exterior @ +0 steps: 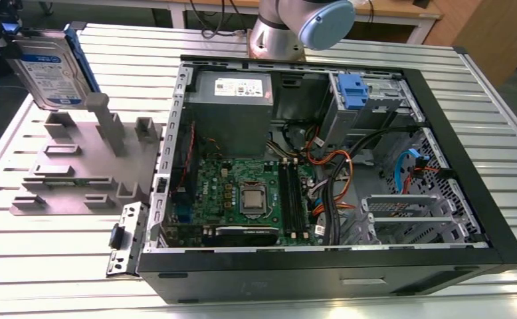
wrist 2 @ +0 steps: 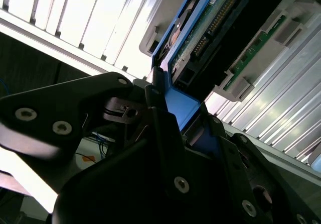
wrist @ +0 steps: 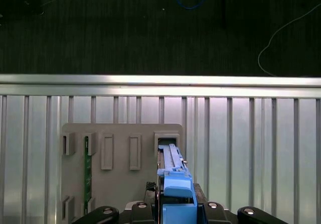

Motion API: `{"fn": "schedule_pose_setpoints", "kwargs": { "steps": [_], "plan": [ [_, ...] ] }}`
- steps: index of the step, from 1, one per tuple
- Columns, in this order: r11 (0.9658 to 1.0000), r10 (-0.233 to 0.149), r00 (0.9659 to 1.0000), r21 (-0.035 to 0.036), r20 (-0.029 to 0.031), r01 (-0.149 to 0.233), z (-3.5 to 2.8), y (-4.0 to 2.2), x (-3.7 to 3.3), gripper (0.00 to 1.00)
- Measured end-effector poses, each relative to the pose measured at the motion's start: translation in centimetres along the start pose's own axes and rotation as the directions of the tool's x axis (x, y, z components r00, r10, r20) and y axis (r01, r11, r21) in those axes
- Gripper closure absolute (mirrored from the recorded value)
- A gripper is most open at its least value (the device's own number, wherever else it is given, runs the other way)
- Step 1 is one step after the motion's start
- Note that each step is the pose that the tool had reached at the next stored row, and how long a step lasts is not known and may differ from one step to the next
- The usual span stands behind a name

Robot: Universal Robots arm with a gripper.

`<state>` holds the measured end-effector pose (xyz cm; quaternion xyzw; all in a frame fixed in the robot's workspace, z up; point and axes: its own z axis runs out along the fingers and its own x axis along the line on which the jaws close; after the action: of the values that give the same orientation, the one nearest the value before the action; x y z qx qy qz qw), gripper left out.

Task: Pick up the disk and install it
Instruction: 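Pick up the disk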

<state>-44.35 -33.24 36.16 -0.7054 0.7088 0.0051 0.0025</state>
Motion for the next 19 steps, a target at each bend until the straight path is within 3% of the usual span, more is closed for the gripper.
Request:
{"fn": "schedule_pose_setpoints", "kwargs": {
  "steps": [19],
  "plan": [
    [1.0000,0.000,1.0000,-0.0001,-0.0034,0.000,-0.44,0.01,-0.01,0.64]
  ]
}}
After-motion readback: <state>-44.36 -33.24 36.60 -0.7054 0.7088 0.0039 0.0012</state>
